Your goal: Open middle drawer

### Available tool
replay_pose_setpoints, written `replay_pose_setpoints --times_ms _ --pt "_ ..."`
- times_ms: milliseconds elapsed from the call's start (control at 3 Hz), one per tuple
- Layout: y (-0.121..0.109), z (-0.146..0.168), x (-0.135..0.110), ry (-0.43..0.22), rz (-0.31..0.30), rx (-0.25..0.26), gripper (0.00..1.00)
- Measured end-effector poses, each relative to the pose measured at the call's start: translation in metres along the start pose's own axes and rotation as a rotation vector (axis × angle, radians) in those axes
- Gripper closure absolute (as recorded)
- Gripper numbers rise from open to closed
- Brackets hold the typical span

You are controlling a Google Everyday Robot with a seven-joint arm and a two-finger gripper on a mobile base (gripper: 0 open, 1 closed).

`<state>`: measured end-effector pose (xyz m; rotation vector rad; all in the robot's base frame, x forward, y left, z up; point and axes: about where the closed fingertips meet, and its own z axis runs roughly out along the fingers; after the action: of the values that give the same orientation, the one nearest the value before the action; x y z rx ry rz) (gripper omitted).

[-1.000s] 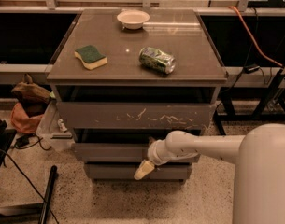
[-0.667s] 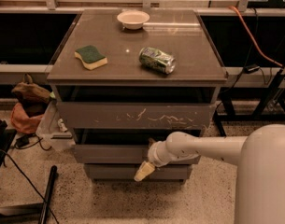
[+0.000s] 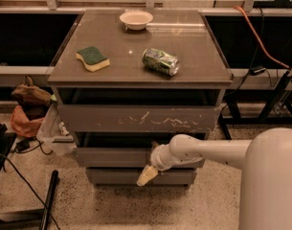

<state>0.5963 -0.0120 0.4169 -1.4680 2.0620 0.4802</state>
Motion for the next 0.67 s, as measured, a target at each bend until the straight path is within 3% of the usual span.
replay_pose_setpoints --times_ms 333,667 --pt "0.0 -0.001 -0.001 0.0 0.0 0.0 0.0" --pt "0.021 0.0 0.001 0.006 -0.001 -0.039 0.0"
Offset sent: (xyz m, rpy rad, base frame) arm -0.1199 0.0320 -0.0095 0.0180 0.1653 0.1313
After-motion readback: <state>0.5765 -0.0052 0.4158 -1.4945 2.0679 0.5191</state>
